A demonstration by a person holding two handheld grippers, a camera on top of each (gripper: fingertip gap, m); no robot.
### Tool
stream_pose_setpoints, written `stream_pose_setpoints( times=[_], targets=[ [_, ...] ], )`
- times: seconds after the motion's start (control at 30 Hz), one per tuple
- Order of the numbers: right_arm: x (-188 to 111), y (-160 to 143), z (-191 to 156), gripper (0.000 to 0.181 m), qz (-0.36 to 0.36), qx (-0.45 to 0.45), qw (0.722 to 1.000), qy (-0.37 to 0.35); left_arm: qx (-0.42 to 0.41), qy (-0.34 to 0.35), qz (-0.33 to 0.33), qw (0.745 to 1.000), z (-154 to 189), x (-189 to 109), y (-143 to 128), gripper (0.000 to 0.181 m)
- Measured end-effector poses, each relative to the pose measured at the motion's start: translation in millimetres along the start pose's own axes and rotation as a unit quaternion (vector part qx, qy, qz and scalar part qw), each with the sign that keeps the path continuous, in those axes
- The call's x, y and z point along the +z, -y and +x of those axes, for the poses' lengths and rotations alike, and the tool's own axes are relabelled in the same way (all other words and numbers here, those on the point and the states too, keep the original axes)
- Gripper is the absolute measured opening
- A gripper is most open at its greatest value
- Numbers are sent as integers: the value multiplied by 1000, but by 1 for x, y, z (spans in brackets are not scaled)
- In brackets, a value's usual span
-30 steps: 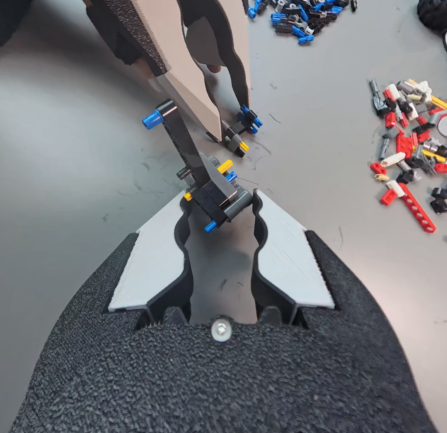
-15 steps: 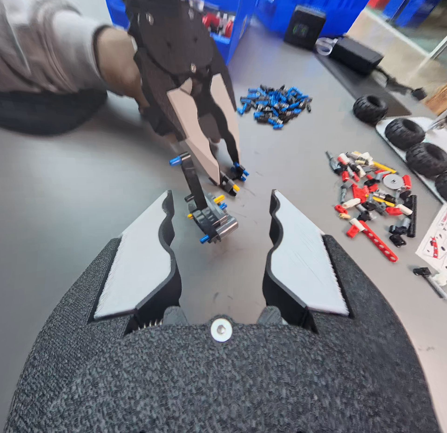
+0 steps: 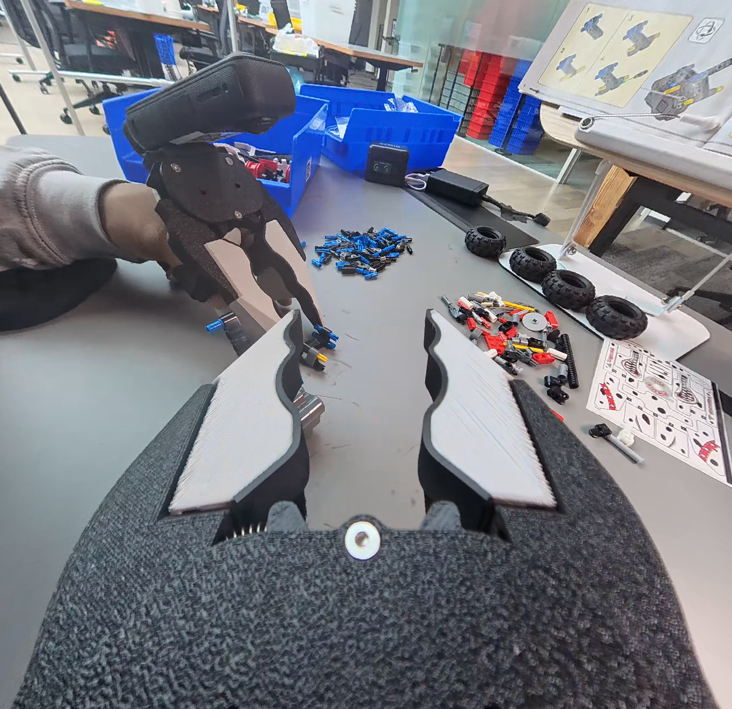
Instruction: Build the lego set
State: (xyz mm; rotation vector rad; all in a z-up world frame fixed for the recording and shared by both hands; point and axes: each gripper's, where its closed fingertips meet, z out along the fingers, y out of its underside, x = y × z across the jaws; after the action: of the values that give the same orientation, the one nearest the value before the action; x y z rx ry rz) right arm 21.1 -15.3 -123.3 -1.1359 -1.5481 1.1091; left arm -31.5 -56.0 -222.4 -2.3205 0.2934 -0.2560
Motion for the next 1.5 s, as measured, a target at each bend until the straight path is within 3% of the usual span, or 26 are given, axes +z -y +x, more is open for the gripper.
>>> stream_pose_setpoints(
  times=[0.5,0.67,0.8,0.9,1.17,1.5],
  targets=[
    [1,-5,-8,47,-2,-38,999,13,3,10,25,1000,-5,-5,7,34],
    [-1,-10,-1,29,-12,-45,999,4,8,-4,103,995,-1,-22,32,34],
    [0,-13,1,24,-18,-26,999,4,-41,-102,198,974,22,-45,61,34],
    [-1,-13,2,21,-15,-23,1000,4,-68,-117,219,966,19,-52,66,34],
    [1,-18,-5,20,-24,-33,999,19,-79,-149,221,961,27,-53,67,34],
    [2,-19,-32,38,-25,-100,992,67,-81,-218,195,953,51,-51,64,34]
  ],
)
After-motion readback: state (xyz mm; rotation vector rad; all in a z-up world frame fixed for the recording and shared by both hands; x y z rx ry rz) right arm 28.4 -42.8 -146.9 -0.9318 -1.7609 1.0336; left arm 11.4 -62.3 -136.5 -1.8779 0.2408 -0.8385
